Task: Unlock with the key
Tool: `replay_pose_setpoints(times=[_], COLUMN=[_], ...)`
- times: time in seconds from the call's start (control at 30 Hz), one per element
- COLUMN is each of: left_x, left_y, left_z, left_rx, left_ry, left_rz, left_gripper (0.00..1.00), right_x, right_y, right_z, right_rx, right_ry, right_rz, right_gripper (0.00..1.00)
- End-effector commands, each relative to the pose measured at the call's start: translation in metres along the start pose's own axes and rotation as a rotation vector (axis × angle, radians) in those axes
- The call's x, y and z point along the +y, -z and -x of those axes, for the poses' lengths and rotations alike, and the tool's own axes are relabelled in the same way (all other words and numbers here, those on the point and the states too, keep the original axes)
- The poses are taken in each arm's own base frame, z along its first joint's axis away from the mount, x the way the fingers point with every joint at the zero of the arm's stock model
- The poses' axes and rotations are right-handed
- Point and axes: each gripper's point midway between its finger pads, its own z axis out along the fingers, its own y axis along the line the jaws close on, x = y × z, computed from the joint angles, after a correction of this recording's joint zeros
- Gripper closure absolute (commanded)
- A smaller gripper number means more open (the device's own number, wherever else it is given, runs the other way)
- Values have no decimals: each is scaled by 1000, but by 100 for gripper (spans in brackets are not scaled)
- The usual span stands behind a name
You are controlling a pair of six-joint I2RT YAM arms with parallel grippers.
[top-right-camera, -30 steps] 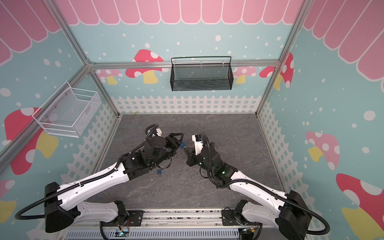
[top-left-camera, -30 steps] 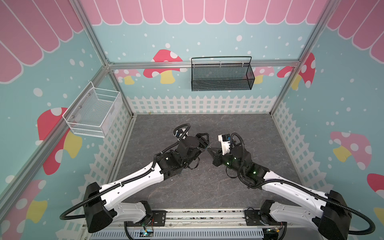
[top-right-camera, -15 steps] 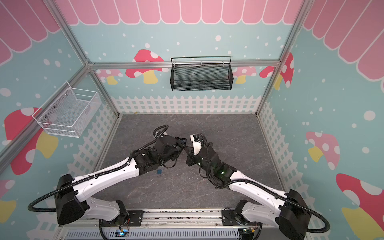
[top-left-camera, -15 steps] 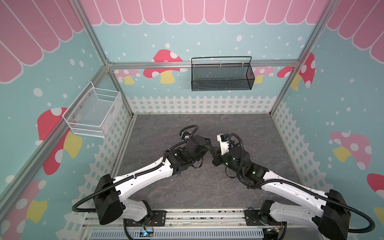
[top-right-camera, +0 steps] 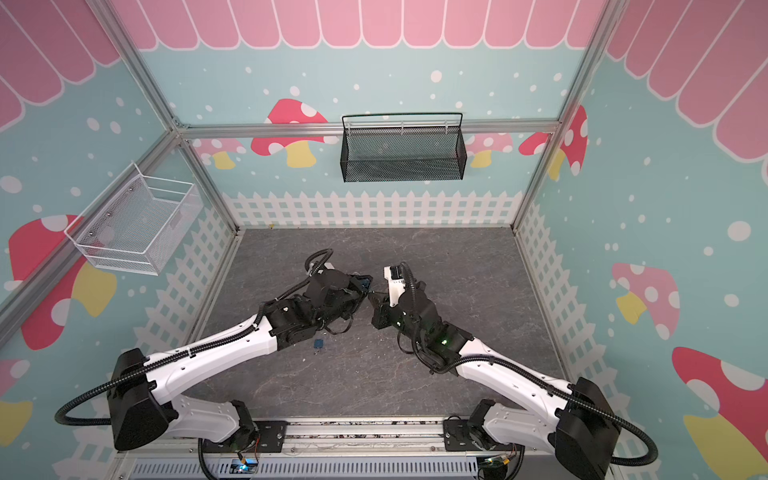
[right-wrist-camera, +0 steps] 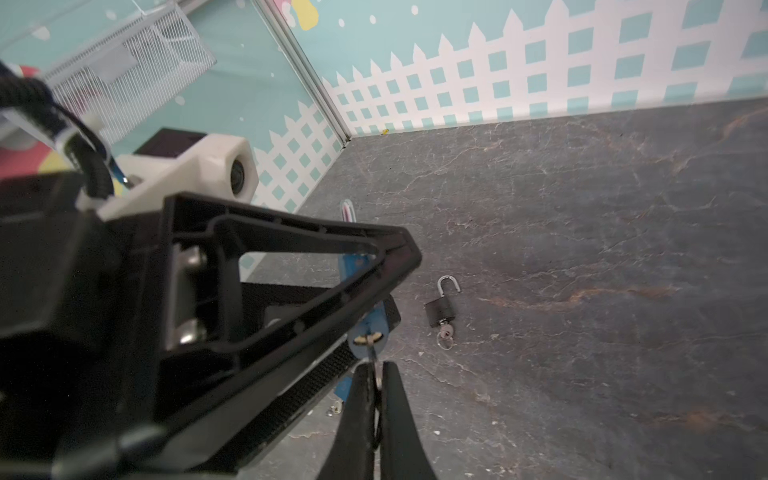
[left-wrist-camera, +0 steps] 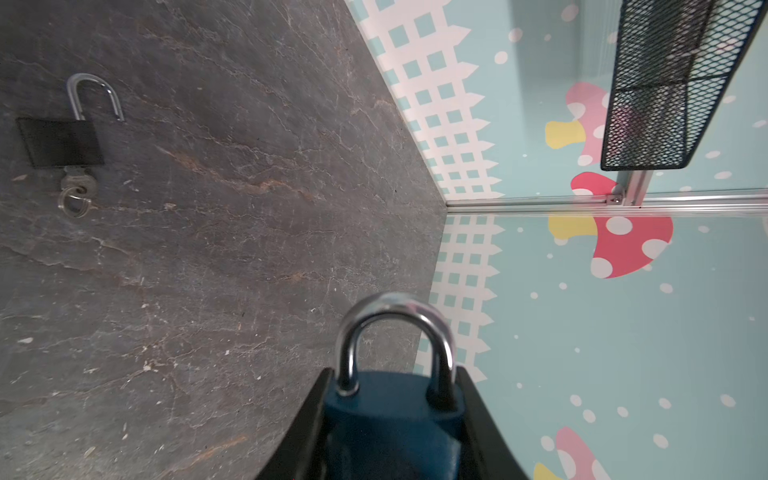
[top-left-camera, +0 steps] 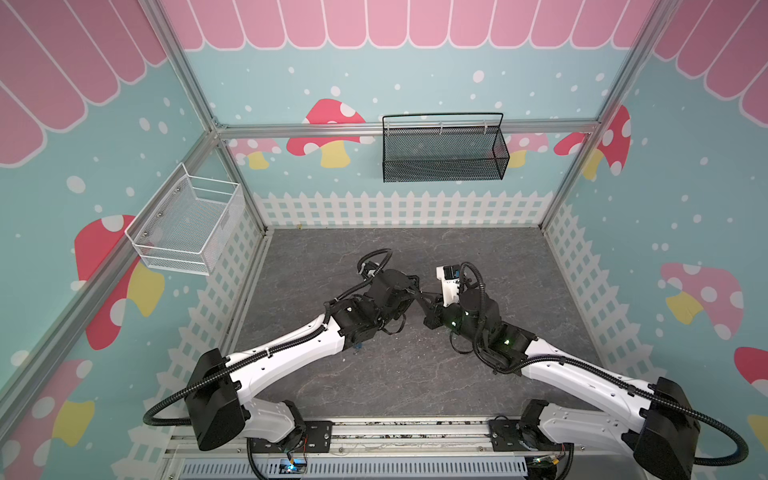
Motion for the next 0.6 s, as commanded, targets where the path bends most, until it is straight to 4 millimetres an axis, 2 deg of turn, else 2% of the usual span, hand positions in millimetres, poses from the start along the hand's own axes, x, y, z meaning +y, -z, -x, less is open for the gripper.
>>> replay_pose_setpoints(times=[0.0,0.17,0.33,0.43,0.57], left_x=[-7,2,-1,1,9], left_y=[0,1,6,4,6], left_z=[1,0,7,3,8], left_rx=[-1,6,-18,-1,-27], left_ry=[2,-19,-54,-47,-47], left_rz=[-93,-79,-93,-105,-83], left_gripper=[100,100,100,100,100], right_x=[46,48,31,36,42], right_y=[17,30,29,32,36], right_z=[29,40,31,37,44], right_rx=[-38,-72,-58,-73,-86], right_ry=[-243,-405,-482,-490,-509], right_rz=[223,299,274,303,348], right_gripper=[100,100,100,100,100])
